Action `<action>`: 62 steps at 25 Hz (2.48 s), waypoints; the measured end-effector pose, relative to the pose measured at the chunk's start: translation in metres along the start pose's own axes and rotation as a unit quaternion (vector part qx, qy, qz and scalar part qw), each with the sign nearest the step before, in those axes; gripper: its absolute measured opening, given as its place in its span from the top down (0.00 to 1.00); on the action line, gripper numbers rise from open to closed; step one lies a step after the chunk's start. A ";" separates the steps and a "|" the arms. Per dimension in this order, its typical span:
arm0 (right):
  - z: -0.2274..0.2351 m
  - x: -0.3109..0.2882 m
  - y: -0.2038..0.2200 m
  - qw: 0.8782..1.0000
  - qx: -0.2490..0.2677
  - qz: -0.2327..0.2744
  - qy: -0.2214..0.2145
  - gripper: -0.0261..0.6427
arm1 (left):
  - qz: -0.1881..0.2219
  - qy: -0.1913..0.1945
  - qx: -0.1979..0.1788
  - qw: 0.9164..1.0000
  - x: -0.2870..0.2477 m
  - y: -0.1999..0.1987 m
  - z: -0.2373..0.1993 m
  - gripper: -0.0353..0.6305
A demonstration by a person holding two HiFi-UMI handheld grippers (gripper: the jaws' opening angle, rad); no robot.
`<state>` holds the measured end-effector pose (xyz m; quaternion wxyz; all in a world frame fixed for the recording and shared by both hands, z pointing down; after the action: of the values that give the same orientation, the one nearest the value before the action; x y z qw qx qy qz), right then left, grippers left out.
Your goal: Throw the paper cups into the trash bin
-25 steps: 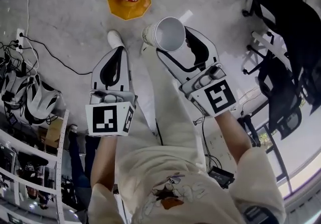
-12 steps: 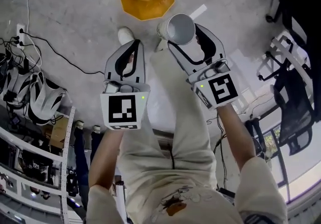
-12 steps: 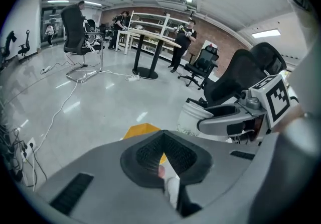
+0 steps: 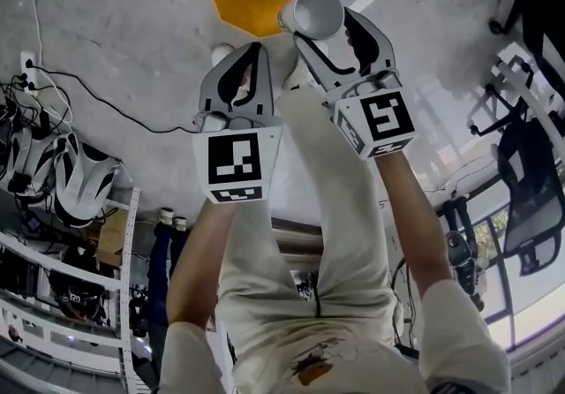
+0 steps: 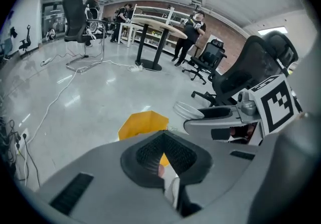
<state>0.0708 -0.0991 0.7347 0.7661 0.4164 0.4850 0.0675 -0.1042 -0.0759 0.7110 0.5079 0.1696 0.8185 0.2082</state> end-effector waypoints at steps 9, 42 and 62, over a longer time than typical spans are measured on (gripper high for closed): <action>0.007 -0.078 0.035 0.997 0.025 -0.072 -0.024 0.49 | -0.024 -0.061 0.063 0.996 -0.070 0.043 -0.043 0.94; -0.003 -0.051 0.012 0.988 0.031 -0.150 -0.011 0.76 | -0.087 -0.054 0.050 0.994 -0.066 0.010 -0.035 0.94; -0.072 0.199 -0.198 0.998 0.044 -0.038 -0.036 0.92 | 0.020 -0.042 0.056 0.997 0.209 -0.137 0.093 0.94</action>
<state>0.0575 -0.0849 0.4454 0.7657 0.4333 0.4753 0.0022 -0.1186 -0.0755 0.4452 0.5274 0.2229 0.8031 0.1651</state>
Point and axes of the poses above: the fingertips, and each gripper's own axes: x backward along the fingers, z to its right, y out of its underside, the point moved 10 cm from there along x, backward along the fingers, and after that the axes turned 9 degrees about x, right-handed, at the moved point
